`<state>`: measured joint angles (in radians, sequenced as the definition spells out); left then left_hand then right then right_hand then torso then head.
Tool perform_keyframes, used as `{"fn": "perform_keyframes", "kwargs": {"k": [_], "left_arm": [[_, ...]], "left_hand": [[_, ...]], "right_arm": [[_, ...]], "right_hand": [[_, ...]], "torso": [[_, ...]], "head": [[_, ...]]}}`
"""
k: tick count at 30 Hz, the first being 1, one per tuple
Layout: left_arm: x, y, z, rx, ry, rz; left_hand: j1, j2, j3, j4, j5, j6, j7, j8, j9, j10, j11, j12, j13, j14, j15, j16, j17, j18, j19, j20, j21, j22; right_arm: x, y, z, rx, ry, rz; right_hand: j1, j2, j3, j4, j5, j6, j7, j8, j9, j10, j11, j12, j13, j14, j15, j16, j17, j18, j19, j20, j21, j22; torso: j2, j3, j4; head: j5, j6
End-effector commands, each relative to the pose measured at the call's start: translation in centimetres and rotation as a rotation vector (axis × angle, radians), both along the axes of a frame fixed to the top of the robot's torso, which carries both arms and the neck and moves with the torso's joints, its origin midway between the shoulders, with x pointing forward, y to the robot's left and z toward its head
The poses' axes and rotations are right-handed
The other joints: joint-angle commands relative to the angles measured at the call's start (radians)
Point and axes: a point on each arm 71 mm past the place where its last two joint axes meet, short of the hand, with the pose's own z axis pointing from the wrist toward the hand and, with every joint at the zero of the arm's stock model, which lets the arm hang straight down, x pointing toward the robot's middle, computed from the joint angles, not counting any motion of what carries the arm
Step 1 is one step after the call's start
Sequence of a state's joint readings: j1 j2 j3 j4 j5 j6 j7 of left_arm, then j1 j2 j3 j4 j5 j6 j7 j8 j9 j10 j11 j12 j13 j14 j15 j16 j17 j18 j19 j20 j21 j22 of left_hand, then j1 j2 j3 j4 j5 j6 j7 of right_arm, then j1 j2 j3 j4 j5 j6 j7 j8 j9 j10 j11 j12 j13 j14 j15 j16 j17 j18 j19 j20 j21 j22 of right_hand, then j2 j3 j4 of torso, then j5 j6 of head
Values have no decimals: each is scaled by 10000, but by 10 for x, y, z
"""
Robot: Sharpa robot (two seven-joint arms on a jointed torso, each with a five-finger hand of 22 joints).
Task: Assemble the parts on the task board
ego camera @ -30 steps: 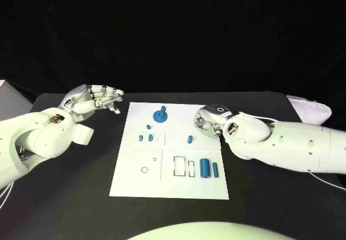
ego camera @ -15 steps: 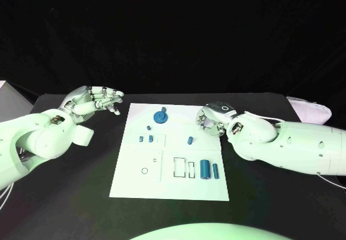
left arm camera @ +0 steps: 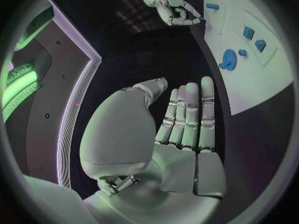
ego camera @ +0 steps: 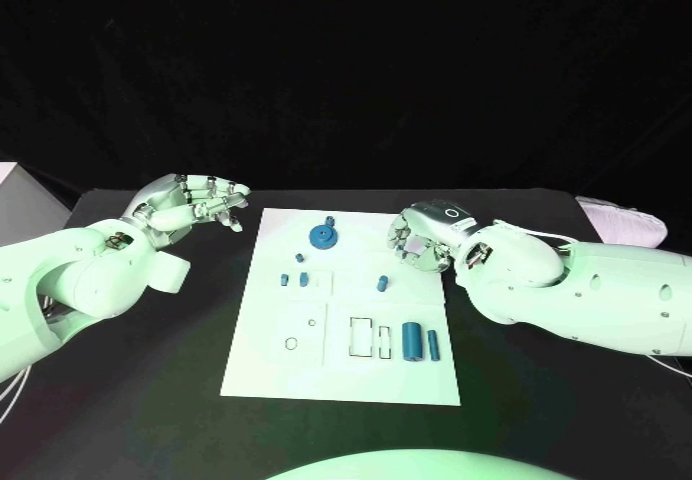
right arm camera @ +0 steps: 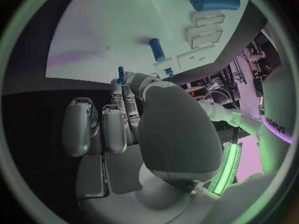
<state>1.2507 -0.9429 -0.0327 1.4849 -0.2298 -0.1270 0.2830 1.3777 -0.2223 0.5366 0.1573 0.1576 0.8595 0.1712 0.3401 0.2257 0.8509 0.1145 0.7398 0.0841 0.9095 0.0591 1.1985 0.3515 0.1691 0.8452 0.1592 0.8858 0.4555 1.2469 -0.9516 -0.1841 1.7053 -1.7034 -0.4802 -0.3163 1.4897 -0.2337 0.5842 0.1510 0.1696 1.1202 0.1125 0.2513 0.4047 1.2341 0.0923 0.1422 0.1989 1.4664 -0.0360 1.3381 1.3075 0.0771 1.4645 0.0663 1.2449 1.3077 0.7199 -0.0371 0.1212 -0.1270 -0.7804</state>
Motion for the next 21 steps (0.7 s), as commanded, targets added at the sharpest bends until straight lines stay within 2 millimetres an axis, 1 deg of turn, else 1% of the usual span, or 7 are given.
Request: {"fn": "perform_keyframes", "kwargs": {"k": [1,5,10,13,15,17,21], "left_arm": [[0,-3,1,-36,-47,-84],[0,-5,0,-42,-35,-126],[-1,-10,1,-65,-27,-228],[-1,-13,1,-84,-29,-289],[-1,-15,1,-93,-32,-314],[-1,-17,1,-96,-38,-317],[0,-21,1,-106,-57,-331]], "left_hand": [[89,4,-38,-39,10,12,49,-42,-17,51,22,-59,-12,12,-25,-36,-15,139,87,13,-51,-11],[89,4,-38,-39,10,12,49,-42,-17,51,22,-59,-12,12,-25,-36,-15,139,87,13,-51,-11],[99,8,-42,-42,10,6,55,-54,-20,51,27,-74,-16,17,-22,-37,-15,139,96,13,-54,-14],[99,8,-42,-42,10,6,55,-54,-20,51,27,-74,-16,17,-22,-37,-15,139,96,13,-54,-14],[99,8,-42,-42,10,6,55,-54,-20,51,27,-74,-16,17,-22,-37,-15,139,96,13,-54,-14],[108,16,-41,-45,11,9,56,-57,-20,56,28,-80,-17,20,-21,-38,-15,138,101,13,-55,-15],[111,19,-41,-46,11,10,57,-59,-21,58,28,-82,-18,21,-20,-38,-15,139,103,13,-56,-15]], "right_arm": [[-8,16,3,289,92,507],[-16,38,6,518,138,1124],[-25,68,8,730,122,1879],[-31,87,6,879,167,2338],[-33,96,4,953,209,2557],[-35,105,1,1014,266,2765],[-36,118,-5,1081,391,3028]], "right_hand": [[9,86,439,-450,-33,70,-32,55,14,632,-548,40,59,443,-44,-49,17,-157,196,-69,21,1054],[5,91,456,-463,-41,65,-28,51,15,632,-546,31,58,438,-44,-72,-8,-149,184,-70,-23,1034],[1,94,470,-475,-44,61,-25,48,15,630,-544,23,57,435,-44,-84,-22,-147,181,-70,-32,1031],[0,95,482,-486,-43,57,-23,46,15,630,-543,17,56,433,-44,-89,-28,-144,176,-70,-51,1024],[0,97,491,-494,-41,55,-21,44,16,630,-541,13,56,431,-43,-98,-37,-141,172,-71,-62,1019],[-1,97,491,-494,-41,55,-20,44,16,630,-541,13,56,431,-43,-98,-37,-141,172,-71,-63,1018],[-6,101,513,-515,-36,48,-12,39,16,629,-536,1,54,428,-41,-108,-48,-139,169,-71,-73,1016]], "torso": [[16,4,11],[14,10,16],[0,-24,24],[-7,-27,16],[-3,-29,18],[4,-34,14],[2,-40,18]], "head": [[100,-10],[254,-2],[532,-48],[673,-52],[837,-48],[1145,-15],[1521,-63]]}}
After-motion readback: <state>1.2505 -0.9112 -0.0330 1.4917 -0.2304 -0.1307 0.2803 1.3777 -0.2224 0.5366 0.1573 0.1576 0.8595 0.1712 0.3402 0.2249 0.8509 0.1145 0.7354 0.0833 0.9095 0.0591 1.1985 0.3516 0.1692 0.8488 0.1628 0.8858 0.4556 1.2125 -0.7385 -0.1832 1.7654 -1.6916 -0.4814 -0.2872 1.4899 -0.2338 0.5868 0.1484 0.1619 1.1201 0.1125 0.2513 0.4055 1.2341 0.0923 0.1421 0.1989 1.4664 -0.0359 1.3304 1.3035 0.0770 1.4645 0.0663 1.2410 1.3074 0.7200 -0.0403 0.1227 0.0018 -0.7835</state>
